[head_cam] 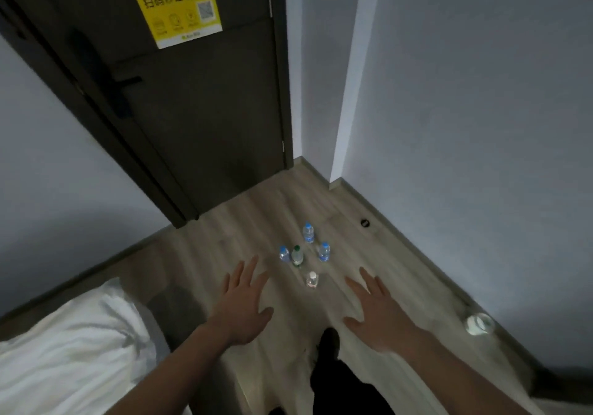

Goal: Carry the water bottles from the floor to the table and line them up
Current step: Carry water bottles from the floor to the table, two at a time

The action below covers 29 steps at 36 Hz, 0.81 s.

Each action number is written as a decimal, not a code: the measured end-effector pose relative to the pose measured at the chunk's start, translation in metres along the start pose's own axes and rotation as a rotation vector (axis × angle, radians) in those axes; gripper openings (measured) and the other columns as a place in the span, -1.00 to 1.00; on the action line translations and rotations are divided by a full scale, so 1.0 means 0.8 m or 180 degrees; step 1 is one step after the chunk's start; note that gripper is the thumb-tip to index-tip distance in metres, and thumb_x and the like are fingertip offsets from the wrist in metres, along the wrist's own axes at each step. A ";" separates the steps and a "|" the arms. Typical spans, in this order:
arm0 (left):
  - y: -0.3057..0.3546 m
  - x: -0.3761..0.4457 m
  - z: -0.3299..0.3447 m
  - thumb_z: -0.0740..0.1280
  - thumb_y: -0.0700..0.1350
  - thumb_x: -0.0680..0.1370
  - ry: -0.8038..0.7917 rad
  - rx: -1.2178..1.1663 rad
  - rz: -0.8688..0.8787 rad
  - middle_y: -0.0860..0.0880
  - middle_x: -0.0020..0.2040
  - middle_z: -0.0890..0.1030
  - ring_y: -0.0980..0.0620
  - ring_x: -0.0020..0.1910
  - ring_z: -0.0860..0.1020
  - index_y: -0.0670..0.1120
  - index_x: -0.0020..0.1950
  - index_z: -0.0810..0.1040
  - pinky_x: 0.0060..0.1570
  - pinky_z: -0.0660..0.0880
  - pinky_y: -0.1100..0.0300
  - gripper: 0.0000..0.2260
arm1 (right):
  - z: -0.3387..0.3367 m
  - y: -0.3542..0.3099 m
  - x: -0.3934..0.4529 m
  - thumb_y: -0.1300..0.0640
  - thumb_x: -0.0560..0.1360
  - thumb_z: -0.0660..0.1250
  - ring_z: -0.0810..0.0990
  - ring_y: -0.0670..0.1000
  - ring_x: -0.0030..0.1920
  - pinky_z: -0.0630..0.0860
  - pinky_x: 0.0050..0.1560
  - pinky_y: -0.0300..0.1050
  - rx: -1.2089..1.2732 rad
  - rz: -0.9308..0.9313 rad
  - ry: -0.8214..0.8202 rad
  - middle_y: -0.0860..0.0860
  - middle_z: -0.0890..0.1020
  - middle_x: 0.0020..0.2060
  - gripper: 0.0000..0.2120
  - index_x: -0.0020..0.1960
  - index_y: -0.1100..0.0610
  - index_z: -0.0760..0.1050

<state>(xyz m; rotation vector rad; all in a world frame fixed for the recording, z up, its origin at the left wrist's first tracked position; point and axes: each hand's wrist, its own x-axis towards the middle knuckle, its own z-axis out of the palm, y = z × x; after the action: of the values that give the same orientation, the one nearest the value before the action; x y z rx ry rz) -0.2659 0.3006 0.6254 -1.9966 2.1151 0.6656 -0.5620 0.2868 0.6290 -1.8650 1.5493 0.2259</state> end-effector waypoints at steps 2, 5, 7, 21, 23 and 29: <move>-0.003 0.035 -0.009 0.22 0.20 0.59 -0.0081 0.0086 0.0013 -0.01 0.63 -0.27 -0.12 0.61 -0.25 0.08 0.64 0.00 0.56 -0.14 -0.10 -0.31 | -0.006 0.003 0.021 -0.21 0.58 0.24 -0.25 0.07 0.60 0.00 0.58 0.08 0.0029 0.0056 -0.0019 -0.11 -0.30 0.59 -0.21 0.62 -0.16 -0.18; -0.007 0.100 -0.023 0.23 0.17 0.60 -0.0190 0.0089 0.0022 -0.02 0.64 -0.23 -0.13 0.61 -0.22 0.07 0.64 -0.02 0.55 -0.14 -0.11 -0.31 | -0.024 0.011 0.070 -0.21 0.59 0.24 -0.23 0.09 0.60 0.04 0.57 0.05 0.0001 0.0144 -0.0032 -0.10 -0.28 0.59 -0.22 0.62 -0.14 -0.16; -0.009 0.138 -0.033 0.23 0.16 0.60 -0.0275 0.0063 0.0005 -0.03 0.64 -0.21 -0.14 0.61 -0.20 0.07 0.64 -0.01 0.55 -0.13 -0.12 -0.32 | -0.039 0.013 0.102 -0.19 0.59 0.24 -0.22 0.09 0.60 0.06 0.57 0.04 0.0051 0.0195 -0.0053 -0.09 -0.26 0.60 -0.24 0.62 -0.14 -0.14; -0.044 0.356 -0.043 0.18 0.12 0.62 -0.0722 0.0073 0.0101 0.04 0.64 -0.11 -0.02 0.61 -0.05 0.08 0.62 0.05 0.55 0.01 0.05 -0.40 | -0.067 0.027 0.335 -0.06 0.55 0.29 0.15 0.07 0.55 0.30 0.42 -0.02 0.0482 0.0389 -0.0226 -0.06 0.01 0.60 -0.36 0.57 -0.13 0.12; -0.055 0.396 -0.032 0.17 0.10 0.62 -0.0793 0.0062 0.0191 0.03 0.64 -0.03 0.01 0.60 0.02 0.07 0.61 0.08 0.53 0.07 0.08 -0.42 | -0.059 0.029 0.365 -0.04 0.55 0.28 0.19 0.08 0.54 0.32 0.41 -0.01 0.0588 0.0513 -0.0273 -0.08 0.04 0.60 -0.38 0.55 -0.15 0.15; -0.094 0.535 0.038 0.21 0.08 0.60 -0.1150 0.0399 0.0410 0.02 0.55 0.18 -0.02 0.43 0.32 0.05 0.58 0.17 0.33 0.33 0.09 -0.44 | -0.006 0.053 0.462 0.01 0.59 0.25 0.28 0.03 0.49 0.33 0.42 -0.07 0.0871 0.1087 -0.0203 -0.08 0.16 0.56 -0.47 0.53 -0.09 0.24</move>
<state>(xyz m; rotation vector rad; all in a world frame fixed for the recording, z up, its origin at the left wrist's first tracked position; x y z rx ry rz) -0.2395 -0.0755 0.4079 -1.5493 2.0200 0.8210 -0.5021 -0.0131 0.4172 -1.3674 1.7518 0.2119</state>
